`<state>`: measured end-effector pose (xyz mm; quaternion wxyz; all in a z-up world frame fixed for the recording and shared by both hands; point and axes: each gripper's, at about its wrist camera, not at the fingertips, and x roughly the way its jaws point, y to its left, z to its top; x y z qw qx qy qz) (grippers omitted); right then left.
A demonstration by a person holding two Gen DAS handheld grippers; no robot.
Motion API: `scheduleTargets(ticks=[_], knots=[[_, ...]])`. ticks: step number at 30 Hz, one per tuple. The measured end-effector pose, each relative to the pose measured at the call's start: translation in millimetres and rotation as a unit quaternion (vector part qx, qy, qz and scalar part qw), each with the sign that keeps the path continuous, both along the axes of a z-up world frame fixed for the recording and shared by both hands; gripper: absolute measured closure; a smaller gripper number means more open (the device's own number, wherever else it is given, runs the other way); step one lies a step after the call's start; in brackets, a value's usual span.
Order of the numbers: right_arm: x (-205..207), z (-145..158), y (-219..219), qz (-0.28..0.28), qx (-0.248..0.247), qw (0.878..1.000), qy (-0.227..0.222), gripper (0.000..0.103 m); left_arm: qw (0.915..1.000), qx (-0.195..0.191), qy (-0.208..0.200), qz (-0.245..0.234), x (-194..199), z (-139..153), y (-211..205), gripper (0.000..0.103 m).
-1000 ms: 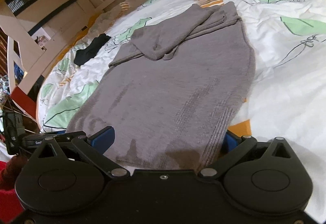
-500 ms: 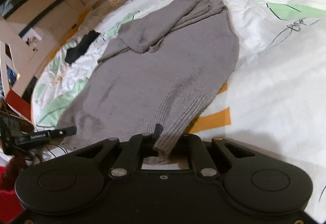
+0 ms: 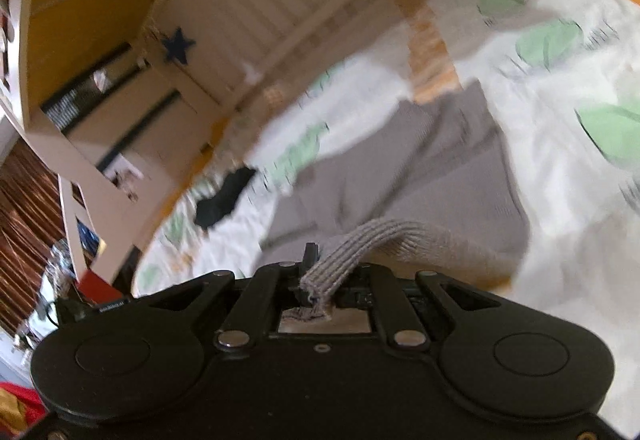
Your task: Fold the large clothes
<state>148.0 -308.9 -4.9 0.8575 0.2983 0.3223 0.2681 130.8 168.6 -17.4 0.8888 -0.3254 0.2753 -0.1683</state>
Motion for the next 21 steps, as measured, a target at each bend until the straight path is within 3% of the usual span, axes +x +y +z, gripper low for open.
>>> scheduleTargets(ticks=[4, 8, 19, 21], knots=[[39, 12, 9, -0.001, -0.009, 0.999, -0.039, 0.090, 0.9994, 0.018, -0.030, 0.005, 36, 13, 1, 0.095], [81, 16, 17, -0.008, -0.016, 0.998, -0.055, 0.090, 0.9994, 0.019, -0.027, 0.008, 74, 9, 2, 0.095], [188, -39, 37, -0.033, -0.057, 0.998, 0.004, 0.089, 0.9979, 0.050, 0.031, 0.026, 174, -46, 4, 0.094], [203, -54, 37, -0.039, -0.057, 0.997, 0.018, 0.082, 0.9969, 0.053, 0.049, 0.031, 186, -58, 5, 0.094]])
